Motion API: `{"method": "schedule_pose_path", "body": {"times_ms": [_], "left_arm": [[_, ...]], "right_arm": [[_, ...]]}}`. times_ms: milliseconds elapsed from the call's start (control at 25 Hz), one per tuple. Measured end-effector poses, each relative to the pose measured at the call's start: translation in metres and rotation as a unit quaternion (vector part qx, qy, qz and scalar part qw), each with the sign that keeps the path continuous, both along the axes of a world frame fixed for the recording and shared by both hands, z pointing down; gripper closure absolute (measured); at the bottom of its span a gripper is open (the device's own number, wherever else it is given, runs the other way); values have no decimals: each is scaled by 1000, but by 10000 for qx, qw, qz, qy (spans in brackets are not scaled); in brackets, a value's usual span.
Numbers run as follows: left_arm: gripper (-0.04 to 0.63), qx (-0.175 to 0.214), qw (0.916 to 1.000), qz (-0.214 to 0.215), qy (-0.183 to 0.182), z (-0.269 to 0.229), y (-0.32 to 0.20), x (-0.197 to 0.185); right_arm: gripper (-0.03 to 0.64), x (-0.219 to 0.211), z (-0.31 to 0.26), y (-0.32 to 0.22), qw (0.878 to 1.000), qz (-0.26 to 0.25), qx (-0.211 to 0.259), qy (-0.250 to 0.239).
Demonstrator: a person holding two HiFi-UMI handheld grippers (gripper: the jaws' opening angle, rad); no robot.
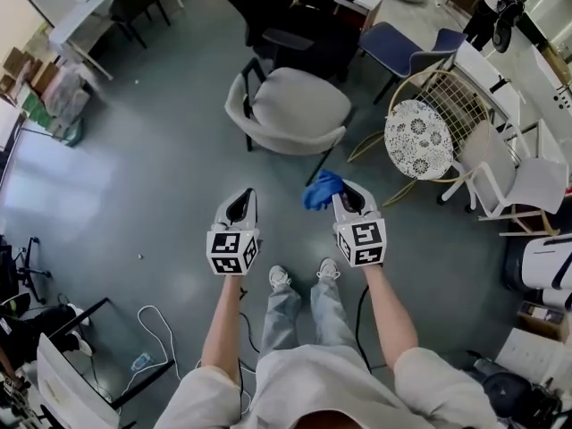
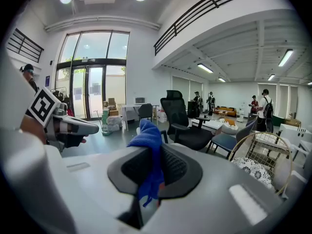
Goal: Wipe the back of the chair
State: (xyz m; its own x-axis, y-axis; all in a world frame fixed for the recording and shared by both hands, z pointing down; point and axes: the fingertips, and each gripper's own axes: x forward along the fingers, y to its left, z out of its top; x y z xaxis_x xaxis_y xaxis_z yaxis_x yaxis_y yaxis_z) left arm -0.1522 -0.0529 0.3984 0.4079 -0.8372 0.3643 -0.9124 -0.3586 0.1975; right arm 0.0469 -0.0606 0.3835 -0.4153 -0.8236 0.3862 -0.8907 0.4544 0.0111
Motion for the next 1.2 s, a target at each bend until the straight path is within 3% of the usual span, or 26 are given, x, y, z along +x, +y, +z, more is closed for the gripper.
{"method": "schedule_pose_path", "body": {"times_ms": [440,1200], "left_arm": [[591,-1,9997,-241,-60,51,-11,11],[591,-60,9996,-238,-165,156,-31,2]], "right_arm": [[578,11,57,-36,9997,-209,-84,-76],[578,-39,147,-105,9979,-643,109,-54]]}}
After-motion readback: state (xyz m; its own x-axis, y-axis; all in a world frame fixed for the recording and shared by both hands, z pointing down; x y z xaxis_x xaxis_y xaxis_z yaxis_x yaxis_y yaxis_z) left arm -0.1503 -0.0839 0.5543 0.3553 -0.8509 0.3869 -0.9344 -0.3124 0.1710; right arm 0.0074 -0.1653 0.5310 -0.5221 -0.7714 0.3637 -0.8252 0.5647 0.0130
